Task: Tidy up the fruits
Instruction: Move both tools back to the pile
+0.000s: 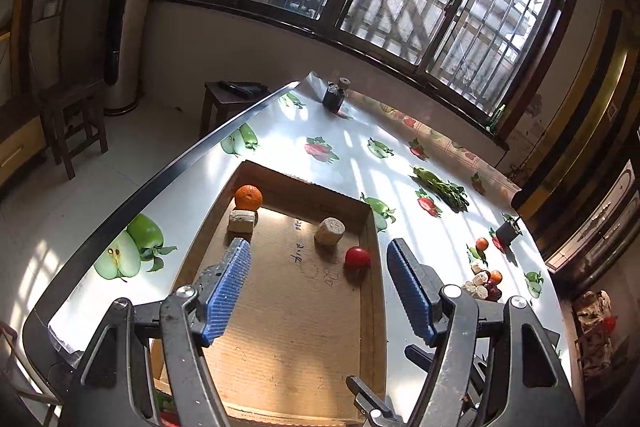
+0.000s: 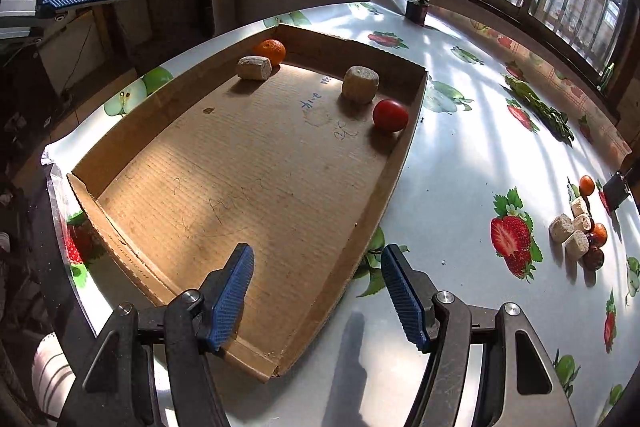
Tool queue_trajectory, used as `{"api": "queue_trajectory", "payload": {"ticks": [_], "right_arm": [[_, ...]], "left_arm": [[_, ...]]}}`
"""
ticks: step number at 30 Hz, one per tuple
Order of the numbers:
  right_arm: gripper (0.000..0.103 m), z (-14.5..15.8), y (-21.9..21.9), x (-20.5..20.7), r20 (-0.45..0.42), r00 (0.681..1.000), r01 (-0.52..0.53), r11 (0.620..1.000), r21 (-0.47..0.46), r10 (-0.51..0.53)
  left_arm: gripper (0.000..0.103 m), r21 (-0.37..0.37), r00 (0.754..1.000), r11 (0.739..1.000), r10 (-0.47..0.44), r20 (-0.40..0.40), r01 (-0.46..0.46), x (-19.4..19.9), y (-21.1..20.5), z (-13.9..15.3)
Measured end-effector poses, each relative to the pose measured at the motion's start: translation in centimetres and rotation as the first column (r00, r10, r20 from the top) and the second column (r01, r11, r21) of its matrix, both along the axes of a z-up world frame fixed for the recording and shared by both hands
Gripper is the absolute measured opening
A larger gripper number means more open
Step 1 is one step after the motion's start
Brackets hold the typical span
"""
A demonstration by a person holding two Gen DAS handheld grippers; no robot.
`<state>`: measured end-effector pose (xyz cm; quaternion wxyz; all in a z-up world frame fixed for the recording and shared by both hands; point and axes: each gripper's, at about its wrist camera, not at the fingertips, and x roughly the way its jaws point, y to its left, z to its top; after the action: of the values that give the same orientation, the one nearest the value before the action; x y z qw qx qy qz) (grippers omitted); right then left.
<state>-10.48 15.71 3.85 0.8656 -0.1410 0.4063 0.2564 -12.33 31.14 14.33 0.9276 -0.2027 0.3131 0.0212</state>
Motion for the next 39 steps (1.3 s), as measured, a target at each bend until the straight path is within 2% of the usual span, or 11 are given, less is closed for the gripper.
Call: {"api": "queue_trajectory", "payload": {"ticks": [3, 7, 10, 15, 19, 25, 26, 27, 29, 36, 39], "right_arm": [[0.07, 2.6, -3.5, 0.2, 0.058, 0.997, 0.043, 0.997, 0.067, -0.047], [0.071, 4.6, -10.6, 2.0, 0.117, 0.976, 0.177, 0.983, 0.054, -0.183], [0.071, 6.2, -17.2, 4.9, 0.153, 0.932, 0.331, 0.943, 0.007, -0.329], [0.071, 12.7, -27.6, 10.7, 0.229, 0.82, 0.531, 0.847, 0.036, -0.524], [0.072, 14.9, -32.1, 14.9, 0.191, 0.775, 0.604, 0.795, 0.058, -0.603], [0.071, 9.9, -32.0, 20.7, 0.031, 0.833, 0.552, 0.834, 0.005, -0.552], [0.067, 8.6, -31.6, 21.4, 0.004, 0.841, 0.541, 0.841, 0.0, -0.541], [0.056, 7.6, -31.2, 22.2, -0.026, 0.847, 0.531, 0.848, 0.0, -0.531], [0.049, 5.3, -30.6, 23.7, -0.085, 0.856, 0.513, 0.858, 0.018, -0.51], [0.049, 0.9, -29.3, 27.9, -0.124, 0.855, 0.511, 0.859, 0.035, -0.503], [0.048, -0.7, -28.8, 29.2, -0.119, 0.862, 0.498, 0.867, 0.014, -0.493]], "left_arm": [[0.07, 0.019, 0.999, 0.999, -0.041, -0.011, 0.041, 0.6, -2.0, 0.2], [0.07, 0.034, 0.993, 0.993, -0.116, -0.013, 0.117, 1.6, -5.5, 0.6], [0.07, 0.049, 0.981, 0.98, -0.193, -0.024, 0.194, 3.1, -8.9, 1.0], [0.07, 0.019, 0.941, 0.941, -0.336, -0.027, 0.336, 7.4, -15.1, 1.9], [0.073, -0.012, 0.92, 0.924, -0.383, -0.085, 0.383, 11.9, -19.9, 0.5], [0.073, -0.119, 0.883, 0.901, -0.433, -0.181, 0.417, 16.2, -24.4, -5.6], [0.073, -0.136, 0.878, 0.898, -0.439, -0.194, 0.419, 16.7, -24.7, -6.7], [0.073, -0.148, 0.874, 0.897, -0.441, -0.206, 0.417, 17.3, -24.8, -7.7], [0.072, -0.161, 0.876, 0.902, -0.429, -0.22, 0.402, 18.1, -24.6, -9.2], [0.067, -0.169, 0.863, 0.882, -0.467, -0.194, 0.439, 18.9, -24.0, -11.6], [0.067, -0.138, 0.841, 0.86, -0.51, -0.181, 0.491, 18.5, -25.1, -11.9]]}}
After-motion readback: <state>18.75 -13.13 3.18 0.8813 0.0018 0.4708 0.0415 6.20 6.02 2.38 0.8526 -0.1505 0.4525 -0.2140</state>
